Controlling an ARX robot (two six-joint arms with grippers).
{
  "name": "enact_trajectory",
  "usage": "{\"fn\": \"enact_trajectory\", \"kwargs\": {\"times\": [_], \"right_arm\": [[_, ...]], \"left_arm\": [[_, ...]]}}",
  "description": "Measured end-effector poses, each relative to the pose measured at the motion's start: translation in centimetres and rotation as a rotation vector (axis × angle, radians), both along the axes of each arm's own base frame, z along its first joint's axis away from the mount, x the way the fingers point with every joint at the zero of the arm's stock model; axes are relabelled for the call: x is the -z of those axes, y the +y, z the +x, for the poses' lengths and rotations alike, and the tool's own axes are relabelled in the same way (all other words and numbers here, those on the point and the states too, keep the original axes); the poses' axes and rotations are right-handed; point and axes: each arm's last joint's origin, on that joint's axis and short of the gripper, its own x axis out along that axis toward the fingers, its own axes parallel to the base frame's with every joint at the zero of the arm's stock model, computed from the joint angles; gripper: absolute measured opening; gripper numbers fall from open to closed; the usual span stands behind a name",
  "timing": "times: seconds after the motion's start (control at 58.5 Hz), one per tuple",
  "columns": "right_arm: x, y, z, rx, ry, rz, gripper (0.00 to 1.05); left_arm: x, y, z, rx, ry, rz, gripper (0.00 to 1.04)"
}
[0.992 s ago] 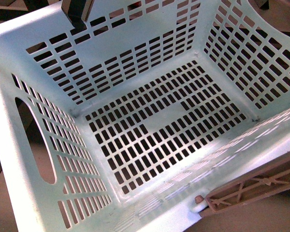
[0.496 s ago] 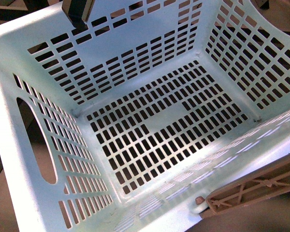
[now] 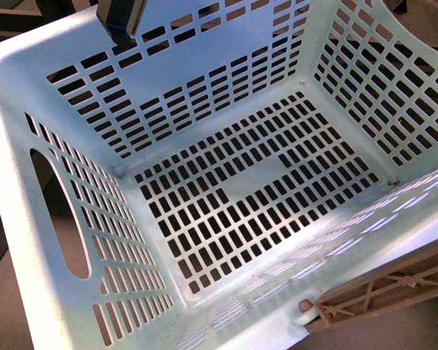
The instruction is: Pick apple with right arm and hold basket with left
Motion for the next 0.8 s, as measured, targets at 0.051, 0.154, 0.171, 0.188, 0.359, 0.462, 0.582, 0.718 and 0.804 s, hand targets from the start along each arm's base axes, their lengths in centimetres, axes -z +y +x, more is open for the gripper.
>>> {"fn": "enact_trajectory", "kwargs": {"times": [0.051,0.154,0.171,0.188,0.359,0.462,0.582,0.718,0.804], "right_arm": [[0.4,-0.2,0.4,-0.007,0.009,0.005,0.96],[1.0,-0.6,1.1,-0.016,0.016,0.018,0.96],[1.0,-0.6,1.2,-0.018,0.016,0.019,0.96],[1.1,-0.7,1.3,-0.02,0.017,0.019,0.96],[1.6,-1.6,2.8,-0.03,0.019,0.019,0.96],[1.8,-2.1,3.6,-0.035,0.008,0.046,0.96],[2.0,-2.5,4.2,-0.037,-0.003,0.075,0.96],[2.4,-2.9,4.9,-0.023,-0.021,0.101,0.96],[2.6,-3.0,5.2,-0.02,-0.023,0.108,0.96]], "left_arm": [[0.0,0.0,0.0,-0.002,-0.001,0.001,0.06],[0.0,0.0,0.0,-0.002,-0.001,0.001,0.06],[0.0,0.0,0.0,-0.002,-0.001,0.001,0.06],[0.0,0.0,0.0,-0.001,-0.001,0.001,0.06],[0.0,0.0,0.0,0.0,0.0,0.0,0.06],[0.0,0.0,0.0,-0.001,0.0,0.0,0.06],[0.0,0.0,0.0,0.0,0.0,0.0,0.06],[0.0,0.0,0.0,0.0,0.0,0.0,0.06],[0.0,0.0,0.0,0.0,0.0,0.0,0.06]]}}
